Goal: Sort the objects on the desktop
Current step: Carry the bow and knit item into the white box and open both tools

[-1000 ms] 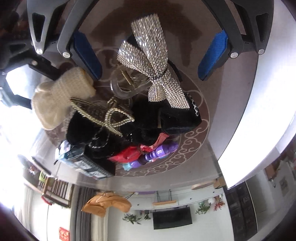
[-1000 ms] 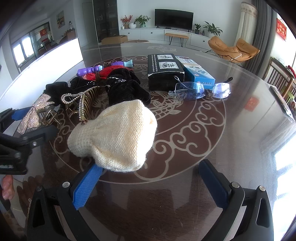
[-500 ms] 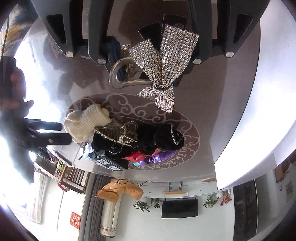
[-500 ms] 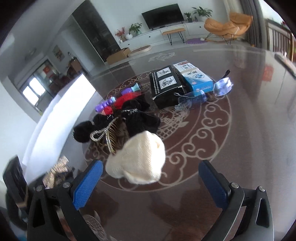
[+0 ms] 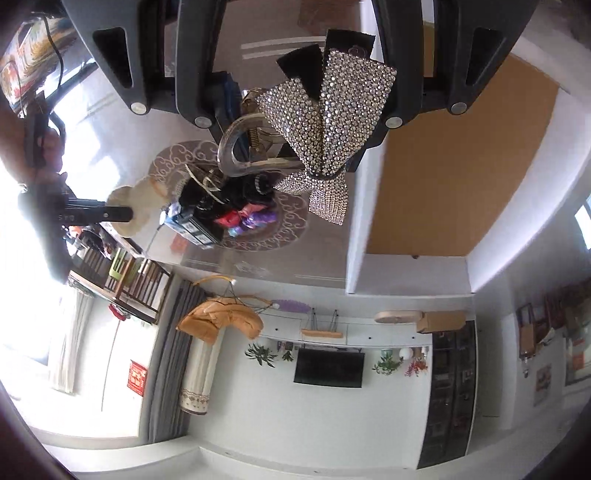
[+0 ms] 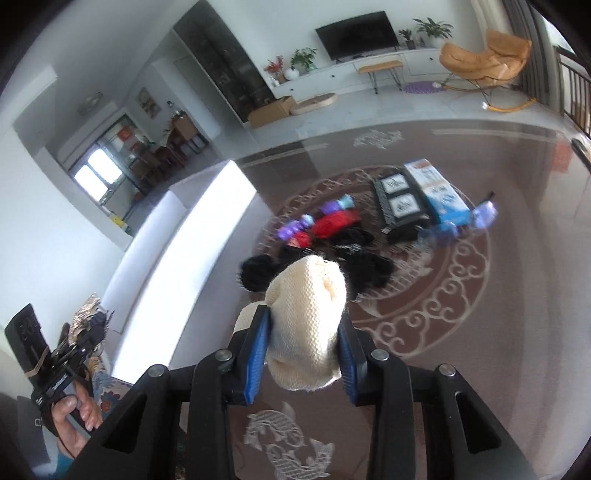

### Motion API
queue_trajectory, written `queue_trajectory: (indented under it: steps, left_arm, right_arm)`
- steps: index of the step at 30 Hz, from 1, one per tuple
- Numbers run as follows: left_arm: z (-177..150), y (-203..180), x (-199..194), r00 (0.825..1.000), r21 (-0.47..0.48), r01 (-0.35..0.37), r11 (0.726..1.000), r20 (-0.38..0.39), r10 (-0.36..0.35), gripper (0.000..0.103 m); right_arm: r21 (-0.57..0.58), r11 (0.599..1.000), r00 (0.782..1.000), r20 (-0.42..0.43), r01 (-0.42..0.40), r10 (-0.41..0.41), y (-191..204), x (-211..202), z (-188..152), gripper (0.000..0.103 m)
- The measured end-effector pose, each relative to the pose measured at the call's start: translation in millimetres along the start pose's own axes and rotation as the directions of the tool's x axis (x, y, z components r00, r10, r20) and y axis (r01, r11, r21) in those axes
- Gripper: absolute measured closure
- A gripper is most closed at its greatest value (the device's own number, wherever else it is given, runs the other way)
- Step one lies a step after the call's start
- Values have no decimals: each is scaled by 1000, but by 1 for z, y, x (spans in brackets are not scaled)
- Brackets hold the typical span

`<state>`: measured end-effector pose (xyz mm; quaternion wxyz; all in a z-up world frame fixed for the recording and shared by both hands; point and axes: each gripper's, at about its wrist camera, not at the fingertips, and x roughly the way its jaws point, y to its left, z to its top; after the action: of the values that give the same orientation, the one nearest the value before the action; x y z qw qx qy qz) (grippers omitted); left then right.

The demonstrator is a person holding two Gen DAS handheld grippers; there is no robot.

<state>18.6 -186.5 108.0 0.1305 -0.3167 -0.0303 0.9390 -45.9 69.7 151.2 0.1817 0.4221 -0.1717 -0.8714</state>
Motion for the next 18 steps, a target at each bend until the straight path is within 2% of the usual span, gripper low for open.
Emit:
queue_trajectory:
  steps: [2, 4, 6, 8, 9, 12, 14, 15, 16, 18]
  left_arm:
    - [8, 33, -6, 996, -17, -83, 996, 5, 83, 55]
    - [11, 68, -4, 989, -51, -146, 988, -11, 146, 55]
    - [12, 100, -1, 980, -92, -198, 976, -49, 194, 55]
    - [7, 126, 3, 970, -110, -235, 966, -88, 226, 55]
    - [5, 135, 7, 964, -107, -252, 962, -111, 241, 55]
    - [-4, 156, 23, 946, -93, -285, 954, -184, 265, 55]
    - [-10, 168, 35, 920, -88, -330, 940, -252, 299, 54]
    - [-15, 172, 40, 898, -76, -375, 924, -276, 342, 54]
    - [-19, 177, 42, 882, -75, -407, 911, -293, 370, 49]
    - [-24, 183, 39, 877, -97, -430, 898, -282, 389, 36]
  right_arm:
    - [-39, 993, 994, 24, -107, 108, 42, -3, 7, 68]
    - [-82, 976, 978, 30, -202, 205, 91, 7, 14, 68]
    - [-128, 949, 957, -3, -288, 290, 145, 32, 17, 68]
    - [-175, 923, 939, -60, -343, 338, 197, 61, 16, 68]
    - [-207, 911, 935, -85, -355, 345, 220, 75, 14, 68]
    - [-284, 896, 939, -155, -340, 307, 274, 124, 4, 67]
    - [-303, 894, 935, -231, -330, 267, 293, 159, -5, 62]
    - [-299, 905, 940, -249, -303, 233, 297, 173, -9, 53]
    - [-285, 916, 941, -268, -283, 208, 298, 185, -13, 41]
    - [-241, 936, 943, -275, -257, 188, 290, 194, -18, 33]
